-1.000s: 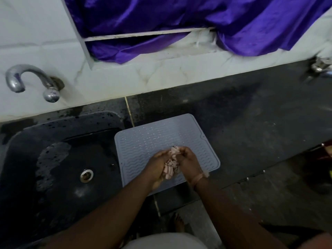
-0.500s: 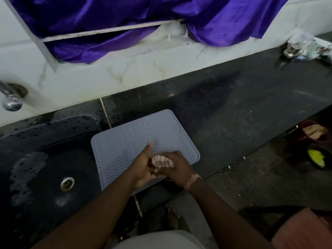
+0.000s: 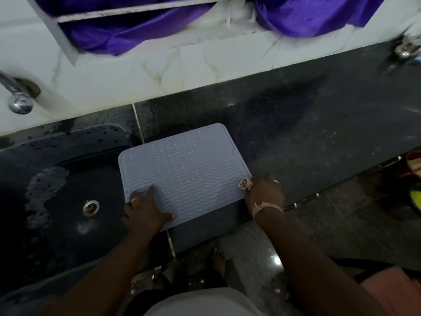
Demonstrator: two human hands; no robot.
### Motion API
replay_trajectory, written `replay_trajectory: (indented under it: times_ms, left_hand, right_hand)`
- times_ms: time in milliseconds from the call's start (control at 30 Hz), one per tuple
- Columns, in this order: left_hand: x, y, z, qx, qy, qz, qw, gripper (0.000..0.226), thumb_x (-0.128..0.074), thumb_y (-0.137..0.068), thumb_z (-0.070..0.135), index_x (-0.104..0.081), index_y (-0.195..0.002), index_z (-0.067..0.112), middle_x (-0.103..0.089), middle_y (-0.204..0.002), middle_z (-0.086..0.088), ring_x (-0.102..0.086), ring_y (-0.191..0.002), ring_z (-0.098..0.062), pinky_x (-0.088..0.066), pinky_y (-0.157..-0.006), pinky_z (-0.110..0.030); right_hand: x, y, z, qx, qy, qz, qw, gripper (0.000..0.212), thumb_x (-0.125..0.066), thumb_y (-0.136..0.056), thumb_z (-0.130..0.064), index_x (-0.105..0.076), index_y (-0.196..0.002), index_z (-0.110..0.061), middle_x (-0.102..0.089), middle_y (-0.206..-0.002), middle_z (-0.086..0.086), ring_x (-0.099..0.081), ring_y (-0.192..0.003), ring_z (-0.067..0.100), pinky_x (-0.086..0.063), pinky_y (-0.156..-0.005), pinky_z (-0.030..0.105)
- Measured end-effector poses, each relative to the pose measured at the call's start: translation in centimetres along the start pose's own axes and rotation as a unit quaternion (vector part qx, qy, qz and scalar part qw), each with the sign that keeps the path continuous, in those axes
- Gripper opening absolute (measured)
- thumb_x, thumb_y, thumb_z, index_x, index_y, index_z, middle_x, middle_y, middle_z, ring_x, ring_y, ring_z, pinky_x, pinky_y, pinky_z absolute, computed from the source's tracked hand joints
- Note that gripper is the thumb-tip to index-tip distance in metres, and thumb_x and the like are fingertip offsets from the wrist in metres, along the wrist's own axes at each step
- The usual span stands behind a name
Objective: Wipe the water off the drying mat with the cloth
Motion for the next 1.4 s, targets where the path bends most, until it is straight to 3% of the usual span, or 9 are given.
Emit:
replay_trajectory:
  times_ms: [267, 600, 667, 733, 867, 1033, 1233, 1333, 1400]
  left_hand:
    - [1.7, 0.3, -4.3, -0.050, -0.037, -0.028, 0.998, 0.111, -0.083, -0.065, 0.061, -0.016, -0.154, 0.051, -0.022, -0.161, -0.008, -0.026, -0.143, -0.039, -0.028, -0.116, -0.055]
    - [2.6, 0.8, -3.4, -0.127, -0.107, 0.027, 0.986, 0.102, -0.075, -0.070, 0.066, -0.024, -0.154, 0.040, -0.023, -0.155, -0.011, -0.028, -0.137, -0.037, -0.027, -0.114, -0.051]
    - [2.6, 1.0, -3.6, -0.128, -0.106, 0.013, 0.986, 0.098, -0.072, -0.074, 0.066, -0.022, -0.155, 0.039, -0.023, -0.156, -0.012, -0.027, -0.138, -0.038, -0.025, -0.115, -0.052]
    - [2.6, 0.8, -3.8, -0.130, -0.118, 0.002, 0.984, 0.102, -0.071, -0.073, 0.069, -0.019, -0.156, 0.041, -0.024, -0.155, -0.012, -0.027, -0.138, -0.039, -0.025, -0.114, -0.053]
    - [3.3, -0.2, -4.2, -0.137, -0.123, -0.005, 0.983, 0.095, -0.073, -0.075, 0.063, -0.024, -0.154, 0.045, -0.022, -0.157, -0.012, -0.026, -0.139, -0.038, -0.027, -0.115, -0.054]
    - [3.4, -0.5, -6.1, -0.148, -0.089, -0.016, 0.985, 0.091, -0.077, -0.080, 0.045, -0.024, -0.153, 0.050, -0.013, -0.163, -0.010, -0.020, -0.144, -0.039, -0.026, -0.116, -0.054]
    - [2.1, -1.5, -7.0, -0.134, 0.026, -0.027, 0.990, 0.090, -0.081, -0.080, 0.029, -0.032, -0.154, 0.042, -0.010, -0.163, -0.014, -0.029, -0.144, -0.040, -0.036, -0.116, -0.049]
    - [1.9, -1.8, -7.6, -0.090, 0.167, -0.027, 0.981, 0.070, -0.075, -0.087, 0.038, -0.042, -0.149, 0.035, -0.034, -0.154, -0.012, -0.051, -0.130, -0.033, -0.047, -0.107, -0.045]
    - [1.9, -1.7, -8.0, -0.049, 0.233, -0.031, 0.971, 0.071, -0.078, -0.085, 0.035, -0.045, -0.147, 0.027, -0.049, -0.144, -0.014, -0.059, -0.122, -0.032, -0.053, -0.099, -0.040]
  right_hand:
    - [-0.4, 1.3, -2.3, -0.084, -0.057, -0.041, 0.994, 0.029, -0.050, -0.098, -0.034, -0.069, -0.106, -0.014, -0.071, -0.111, 0.010, -0.068, -0.100, 0.029, -0.047, -0.075, 0.030]
    - [-4.2, 12.9, -16.6, 0.111, -0.049, -0.006, 0.993, 0.016, -0.066, -0.088, -0.029, -0.068, -0.093, -0.015, -0.069, -0.091, 0.009, -0.069, -0.080, 0.027, -0.045, -0.062, 0.027]
    - [-4.3, 13.6, -17.6, 0.162, -0.069, -0.084, 0.981, 0.026, -0.060, -0.092, -0.038, -0.069, -0.101, -0.015, -0.070, -0.104, 0.009, -0.066, -0.096, 0.028, -0.050, -0.076, 0.031]
    - [-2.9, 12.3, -16.3, 0.130, -0.110, -0.146, 0.974, 0.034, -0.051, -0.095, -0.044, -0.070, -0.105, -0.018, -0.070, -0.106, 0.006, -0.065, -0.100, 0.027, -0.053, -0.087, 0.038]
    - [0.0, 5.4, -8.5, -0.008, -0.027, -0.041, 0.999, 0.028, -0.044, -0.096, -0.040, -0.065, -0.091, -0.022, -0.069, -0.090, 0.003, -0.069, -0.085, 0.026, -0.057, -0.075, 0.042]
    - [-0.3, 3.1, -5.2, -0.079, 0.032, -0.019, 0.996, 0.032, -0.043, -0.101, -0.035, -0.065, -0.118, -0.020, -0.061, -0.122, 0.013, -0.064, -0.107, 0.035, -0.052, -0.083, 0.044]
    - [-4.2, 12.0, -16.1, 0.078, -0.032, -0.025, 0.996, 0.017, -0.055, -0.097, -0.028, -0.067, -0.103, -0.018, -0.060, -0.105, 0.007, -0.063, -0.090, 0.025, -0.046, -0.067, 0.032]
    - [-4.5, 15.7, -21.2, 0.201, -0.029, -0.055, 0.978, 0.016, -0.074, -0.080, -0.034, -0.071, -0.085, -0.018, -0.066, -0.090, 0.006, -0.067, -0.074, 0.024, -0.047, -0.060, 0.027]
    - [-4.4, 14.8, -21.2, 0.224, -0.049, -0.086, 0.970, 0.021, -0.058, -0.092, -0.036, -0.070, -0.100, -0.020, -0.064, -0.102, 0.008, -0.067, -0.086, 0.029, -0.048, -0.070, 0.032]
Point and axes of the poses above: each hand's wrist, its own y-axis away from the middle knuckle, its own x-axis out of the back of the hand, z = x × y, the point moved 4 cm from there along -y, towards the middle knuckle
